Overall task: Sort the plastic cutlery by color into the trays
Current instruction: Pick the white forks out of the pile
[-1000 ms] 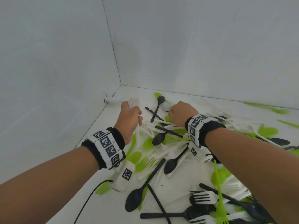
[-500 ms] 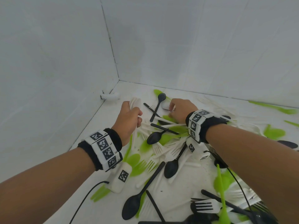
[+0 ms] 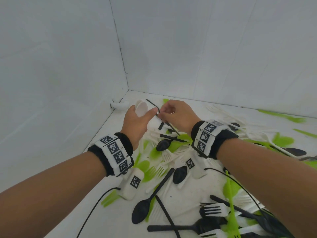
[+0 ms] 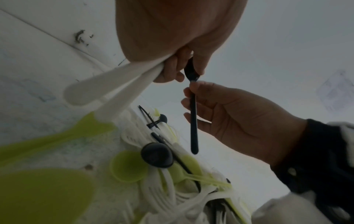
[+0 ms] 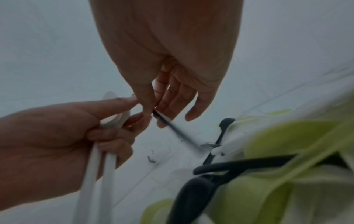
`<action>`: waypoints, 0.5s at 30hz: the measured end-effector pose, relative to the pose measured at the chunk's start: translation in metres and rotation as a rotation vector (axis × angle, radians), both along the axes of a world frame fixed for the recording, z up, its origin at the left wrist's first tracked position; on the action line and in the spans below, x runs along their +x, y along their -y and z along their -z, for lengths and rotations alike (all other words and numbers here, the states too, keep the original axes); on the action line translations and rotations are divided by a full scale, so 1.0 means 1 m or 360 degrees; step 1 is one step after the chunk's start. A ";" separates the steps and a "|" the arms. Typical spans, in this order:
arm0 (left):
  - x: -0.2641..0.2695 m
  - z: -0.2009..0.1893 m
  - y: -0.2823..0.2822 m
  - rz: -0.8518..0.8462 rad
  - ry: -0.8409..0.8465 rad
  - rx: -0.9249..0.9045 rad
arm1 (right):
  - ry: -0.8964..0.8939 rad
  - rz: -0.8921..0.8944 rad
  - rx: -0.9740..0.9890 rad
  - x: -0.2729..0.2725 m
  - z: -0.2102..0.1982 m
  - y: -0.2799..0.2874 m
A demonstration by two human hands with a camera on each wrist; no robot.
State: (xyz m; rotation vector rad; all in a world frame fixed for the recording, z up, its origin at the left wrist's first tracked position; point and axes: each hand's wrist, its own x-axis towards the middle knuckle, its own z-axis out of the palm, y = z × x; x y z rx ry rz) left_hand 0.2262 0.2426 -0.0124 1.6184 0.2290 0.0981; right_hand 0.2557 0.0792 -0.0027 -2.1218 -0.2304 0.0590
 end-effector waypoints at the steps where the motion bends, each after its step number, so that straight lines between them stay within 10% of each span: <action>1: 0.000 -0.001 0.000 -0.0027 0.0019 -0.0021 | -0.0034 -0.0035 0.0118 -0.006 -0.001 -0.006; 15: -0.038 -0.021 0.009 -0.0031 0.0053 -0.0190 | -0.0336 -0.0026 0.0792 -0.055 -0.009 0.013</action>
